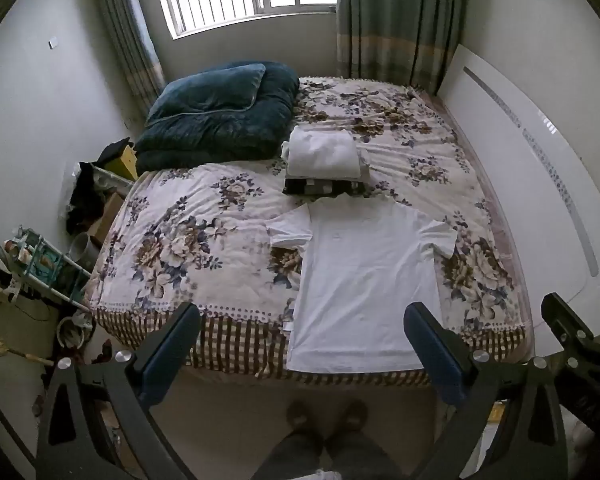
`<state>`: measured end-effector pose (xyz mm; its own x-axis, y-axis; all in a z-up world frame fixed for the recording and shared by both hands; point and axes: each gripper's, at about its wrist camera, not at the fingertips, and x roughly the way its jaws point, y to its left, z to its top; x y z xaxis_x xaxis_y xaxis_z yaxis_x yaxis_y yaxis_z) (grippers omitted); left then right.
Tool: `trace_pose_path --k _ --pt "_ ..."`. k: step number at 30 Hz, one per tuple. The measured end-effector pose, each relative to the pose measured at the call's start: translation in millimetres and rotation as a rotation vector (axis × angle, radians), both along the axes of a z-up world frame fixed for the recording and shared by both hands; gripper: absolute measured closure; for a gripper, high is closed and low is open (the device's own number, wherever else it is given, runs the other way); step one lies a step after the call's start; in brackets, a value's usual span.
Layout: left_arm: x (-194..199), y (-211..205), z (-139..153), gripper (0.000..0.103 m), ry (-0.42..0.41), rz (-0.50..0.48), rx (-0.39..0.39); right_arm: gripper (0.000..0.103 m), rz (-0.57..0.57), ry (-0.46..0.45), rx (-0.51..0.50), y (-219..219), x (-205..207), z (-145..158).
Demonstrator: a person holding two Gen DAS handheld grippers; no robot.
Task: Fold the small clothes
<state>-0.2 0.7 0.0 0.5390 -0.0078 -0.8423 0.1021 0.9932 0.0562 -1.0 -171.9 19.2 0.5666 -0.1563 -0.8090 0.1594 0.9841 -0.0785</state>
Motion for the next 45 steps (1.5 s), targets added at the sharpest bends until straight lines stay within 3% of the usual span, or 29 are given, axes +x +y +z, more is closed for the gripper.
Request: trace_pose_path --k 45 --pt "0 8 2 0.0 0.002 0.005 0.004 0.0 0.026 -0.002 -0.017 20 16 11"
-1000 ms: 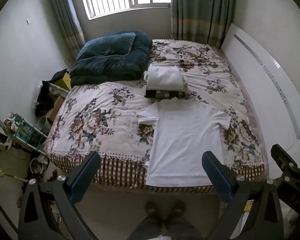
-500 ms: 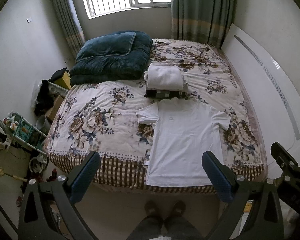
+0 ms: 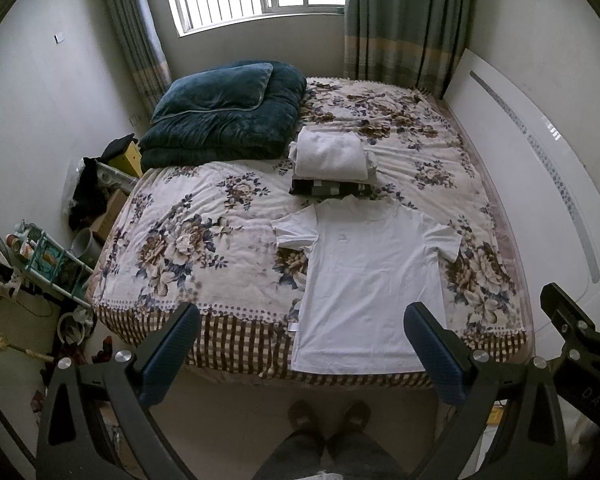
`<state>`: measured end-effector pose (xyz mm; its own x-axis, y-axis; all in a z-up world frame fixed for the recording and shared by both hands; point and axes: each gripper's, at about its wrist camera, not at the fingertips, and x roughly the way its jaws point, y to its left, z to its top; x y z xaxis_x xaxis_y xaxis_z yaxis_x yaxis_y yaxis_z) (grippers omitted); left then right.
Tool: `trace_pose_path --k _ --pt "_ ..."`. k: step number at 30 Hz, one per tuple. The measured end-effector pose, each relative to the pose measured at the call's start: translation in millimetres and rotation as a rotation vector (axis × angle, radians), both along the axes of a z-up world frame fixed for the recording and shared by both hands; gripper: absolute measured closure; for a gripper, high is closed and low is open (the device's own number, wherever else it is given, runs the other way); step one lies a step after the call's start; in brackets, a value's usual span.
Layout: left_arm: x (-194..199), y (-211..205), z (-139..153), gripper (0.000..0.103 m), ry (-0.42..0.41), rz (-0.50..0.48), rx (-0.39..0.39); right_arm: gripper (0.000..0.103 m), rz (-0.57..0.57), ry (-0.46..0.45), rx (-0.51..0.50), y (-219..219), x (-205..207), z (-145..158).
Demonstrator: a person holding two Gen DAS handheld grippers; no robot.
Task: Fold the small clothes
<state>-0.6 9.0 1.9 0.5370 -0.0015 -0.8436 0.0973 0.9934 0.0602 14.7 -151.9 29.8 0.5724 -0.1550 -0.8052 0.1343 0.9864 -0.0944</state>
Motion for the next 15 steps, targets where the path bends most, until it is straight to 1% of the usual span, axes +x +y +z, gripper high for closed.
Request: trace_pose_path --k 15 --pt "1.6 0.4 1.0 0.0 -0.003 0.0 -0.003 0.0 0.001 -0.007 0.002 6.1 8.3 7.2"
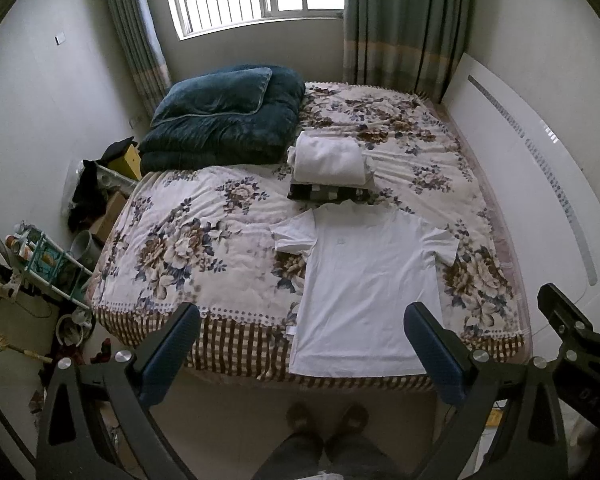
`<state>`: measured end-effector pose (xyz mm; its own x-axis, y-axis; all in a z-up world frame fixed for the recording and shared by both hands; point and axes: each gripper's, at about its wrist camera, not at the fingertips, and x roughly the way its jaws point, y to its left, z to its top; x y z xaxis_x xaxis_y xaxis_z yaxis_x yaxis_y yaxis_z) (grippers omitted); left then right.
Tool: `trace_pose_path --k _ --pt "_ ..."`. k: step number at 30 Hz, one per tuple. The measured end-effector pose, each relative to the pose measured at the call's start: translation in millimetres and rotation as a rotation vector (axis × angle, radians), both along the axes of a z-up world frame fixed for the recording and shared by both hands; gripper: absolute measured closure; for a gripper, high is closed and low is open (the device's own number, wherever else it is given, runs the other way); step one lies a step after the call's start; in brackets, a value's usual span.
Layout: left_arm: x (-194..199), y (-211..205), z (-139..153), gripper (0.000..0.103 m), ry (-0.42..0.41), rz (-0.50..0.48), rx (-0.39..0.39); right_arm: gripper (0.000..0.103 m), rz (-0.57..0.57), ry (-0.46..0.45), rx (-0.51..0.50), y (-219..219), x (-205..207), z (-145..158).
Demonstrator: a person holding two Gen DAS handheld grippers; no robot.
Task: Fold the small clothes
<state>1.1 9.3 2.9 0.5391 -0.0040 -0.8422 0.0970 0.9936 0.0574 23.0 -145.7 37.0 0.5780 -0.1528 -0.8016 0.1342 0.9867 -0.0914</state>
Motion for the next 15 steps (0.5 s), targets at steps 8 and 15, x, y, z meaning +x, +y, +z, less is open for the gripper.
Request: trace_pose_path --k 8,15 --pt "6.7 -5.1 4.0 0.0 0.0 0.001 -0.004 0.0 0.002 -0.001 0.001 -1.1 -2.0 1.8" --pt "8.2 -6.9 3.3 0.0 -0.004 0.001 -0.003 0.0 0.001 -0.006 0.0 1.0 -0.9 4.0"
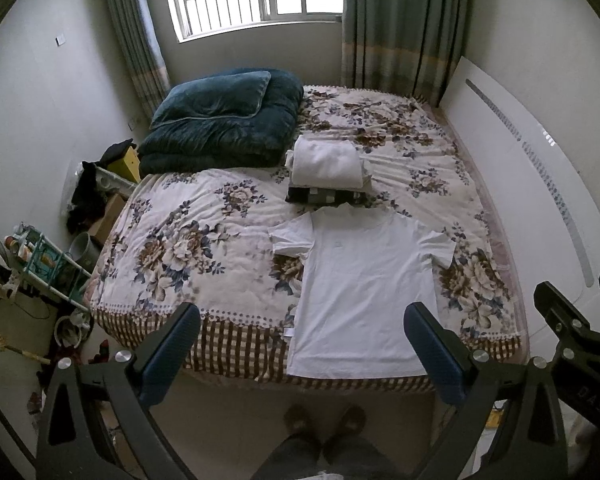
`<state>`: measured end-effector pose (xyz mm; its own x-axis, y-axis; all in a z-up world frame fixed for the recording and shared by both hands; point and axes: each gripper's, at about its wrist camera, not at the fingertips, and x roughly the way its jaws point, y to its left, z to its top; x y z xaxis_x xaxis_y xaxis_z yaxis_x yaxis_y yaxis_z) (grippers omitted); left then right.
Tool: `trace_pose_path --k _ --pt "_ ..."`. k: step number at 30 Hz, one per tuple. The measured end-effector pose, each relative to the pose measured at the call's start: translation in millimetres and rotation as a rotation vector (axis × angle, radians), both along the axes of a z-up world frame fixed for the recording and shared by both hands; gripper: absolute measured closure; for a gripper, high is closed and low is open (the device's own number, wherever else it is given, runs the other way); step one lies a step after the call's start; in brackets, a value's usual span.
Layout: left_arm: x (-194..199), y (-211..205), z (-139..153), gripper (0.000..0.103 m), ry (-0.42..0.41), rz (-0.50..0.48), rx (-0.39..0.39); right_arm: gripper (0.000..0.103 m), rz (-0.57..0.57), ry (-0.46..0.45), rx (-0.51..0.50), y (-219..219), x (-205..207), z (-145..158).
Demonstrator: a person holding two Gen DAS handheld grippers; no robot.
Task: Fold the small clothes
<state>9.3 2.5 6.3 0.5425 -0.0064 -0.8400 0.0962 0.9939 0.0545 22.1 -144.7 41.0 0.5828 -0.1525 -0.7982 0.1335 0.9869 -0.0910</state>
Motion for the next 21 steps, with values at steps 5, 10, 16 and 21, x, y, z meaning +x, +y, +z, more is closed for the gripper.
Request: trace_pose_path --k 5,10,16,21 --pt "-0.3 0.3 0.2 0.0 -0.002 0.001 -0.001 0.0 -0.001 0.0 0.0 0.7 0.9 2.5" --pt "1.6 -0.9 1.1 0.0 -0.002 0.0 -0.003 0.0 0.0 -0.002 0.0 -0.4 -2.4 1.9" --pt "1.9 -0.9 1.1 0.0 -0.003 -0.002 -0.005 0.0 -0.003 -0.002 -0.002 0.7 -1.0 4.8" --pt "7.4 -4.7 2.2 0.0 0.0 -0.007 -0.008 0.0 -0.005 -0.003 -0.003 1.3 -1.6 4.1"
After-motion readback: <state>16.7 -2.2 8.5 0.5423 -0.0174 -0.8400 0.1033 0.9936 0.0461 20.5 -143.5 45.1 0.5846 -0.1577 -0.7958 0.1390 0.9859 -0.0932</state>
